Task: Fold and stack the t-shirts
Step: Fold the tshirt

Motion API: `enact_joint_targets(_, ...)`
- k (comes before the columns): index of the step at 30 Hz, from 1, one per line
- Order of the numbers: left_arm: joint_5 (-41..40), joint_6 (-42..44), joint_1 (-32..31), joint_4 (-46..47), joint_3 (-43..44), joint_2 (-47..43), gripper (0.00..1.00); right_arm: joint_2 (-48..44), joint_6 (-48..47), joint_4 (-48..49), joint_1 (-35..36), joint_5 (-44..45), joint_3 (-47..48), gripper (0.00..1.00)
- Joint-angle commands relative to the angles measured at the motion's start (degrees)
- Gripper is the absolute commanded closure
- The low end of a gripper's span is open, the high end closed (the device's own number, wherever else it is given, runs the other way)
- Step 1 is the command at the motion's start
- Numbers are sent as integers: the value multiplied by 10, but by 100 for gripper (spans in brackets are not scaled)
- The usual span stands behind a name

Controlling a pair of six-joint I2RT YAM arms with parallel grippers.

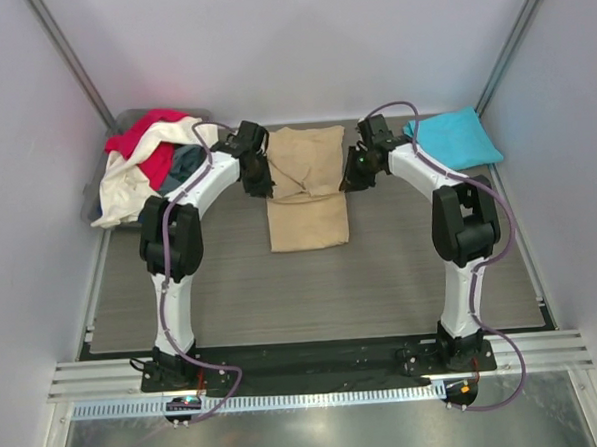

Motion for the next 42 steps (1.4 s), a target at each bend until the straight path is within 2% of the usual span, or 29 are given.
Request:
enact_joint_targets(1, 13, 26, 20, -31, 81, 36, 76, 12, 2, 10, -13, -9, 49, 74)
enact_joint_targets(2, 14, 29, 24, -61, 110, 52, 64, 22, 5, 5, -15, -12, 60, 57)
enact_joint_targets(3, 16, 31, 26, -80, 179, 66, 54, 30, 8, -6, -23, -12, 93, 32)
enact_joint_targets(4, 22, 41, 29, -97, 218, 95, 38, 37, 9, -17, -26, -12, 112, 25)
enact_joint_targets(5, 20, 45, 32, -141, 261, 108, 31, 44, 9, -40, -29, -9, 132, 22)
enact_joint_targets(6, 15, 50, 32, -168, 353, 119, 24, 44, 10, -53, -32, -5, 167, 19)
enact_joint_targets(7, 10, 57, 32, -190, 393, 131, 16, 38, 9, -64, -31, 0, 177, 19)
enact_joint_targets(8, 8, 59, 31, -213, 430, 126, 14, 13, 9, -67, -31, 0, 178, 19)
enact_joint_targets(10, 8, 53, 31, -204, 397, 90, 11, -20, 10, -65, -27, -3, 141, 18)
enact_joint_targets(11, 9, 48, 32, -171, 357, 33, 9, -37, 9, -58, -25, -4, 121, 19)
enact_joint_targets(12, 12, 41, 32, -149, 256, 2, 9, -80, 9, -51, -21, -10, 62, 19)
enact_joint_targets(13, 17, 33, 31, -123, 197, -29, 9, -104, 14, -39, -14, -13, 23, 19)
enact_joint_targets(14, 37, 18, 29, -71, 83, -95, 9, -128, 17, -8, -9, -22, -62, 19)
enact_joint_targets(16, 52, 2, 25, -6, -21, -154, 9, -201, 26, 21, 0, -29, -144, 21)
enact_joint_targets(17, 66, -11, 22, 14, -115, -203, 10, -224, 36, 46, 2, -34, -215, 23)
enact_joint_targets(19, 72, -27, 13, 51, -200, -252, 10, -283, 45, 71, 8, -50, -281, 27)
enact_joint_targets(20, 79, -42, 10, 86, -272, -271, 11, -297, 53, 101, 10, -55, -338, 32)
enact_joint_targets(22, 82, -58, 1, 139, -336, -322, 12, -326, 59, 128, 10, -67, -382, 39)
enact_joint_targets(23, 85, -66, -3, 157, -391, -336, 13, -328, 60, 147, 10, -71, -410, 50)
enact_joint_targets(26, 96, -93, -9, 227, -479, -368, 18, -325, 60, 188, 10, -85, -442, 58)
enact_joint_targets(29, 102, -115, -8, 282, -532, -368, 23, -301, 64, 233, 10, -96, -452, 59)
enact_joint_targets(35, 132, -140, -8, 362, -568, -314, 31, -254, 68, 291, 10, -116, -439, 61)
enact_joint_targets(42, 132, -147, -10, 407, -577, -275, 32, -189, 60, 300, 10, -113, -426, 62)
